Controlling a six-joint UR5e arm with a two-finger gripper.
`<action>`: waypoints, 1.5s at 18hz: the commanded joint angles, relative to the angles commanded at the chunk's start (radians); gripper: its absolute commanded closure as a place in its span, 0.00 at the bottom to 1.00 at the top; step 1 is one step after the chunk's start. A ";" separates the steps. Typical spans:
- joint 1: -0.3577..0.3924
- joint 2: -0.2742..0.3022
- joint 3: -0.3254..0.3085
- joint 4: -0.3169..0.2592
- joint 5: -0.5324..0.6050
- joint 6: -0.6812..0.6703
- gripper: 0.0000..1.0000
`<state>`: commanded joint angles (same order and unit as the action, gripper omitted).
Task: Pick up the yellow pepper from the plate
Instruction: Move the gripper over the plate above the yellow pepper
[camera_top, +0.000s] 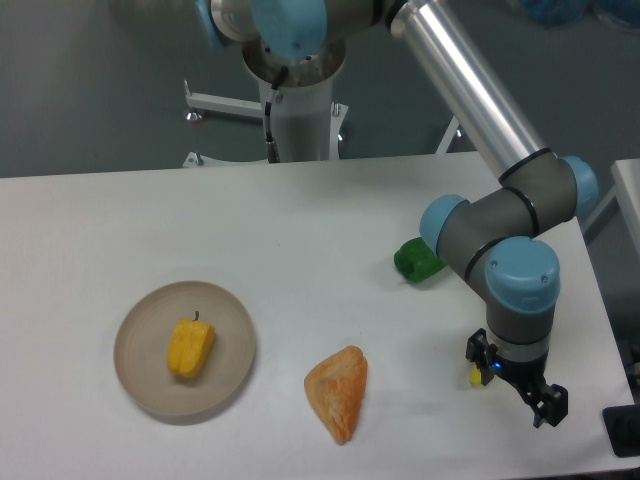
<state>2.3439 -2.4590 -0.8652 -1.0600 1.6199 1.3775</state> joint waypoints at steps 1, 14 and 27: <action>0.000 0.000 0.000 0.000 0.000 0.000 0.00; -0.064 0.214 -0.231 -0.020 0.005 -0.153 0.00; -0.382 0.430 -0.555 -0.034 -0.058 -0.920 0.00</action>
<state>1.9622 -2.0295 -1.4203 -1.0937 1.5619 0.4579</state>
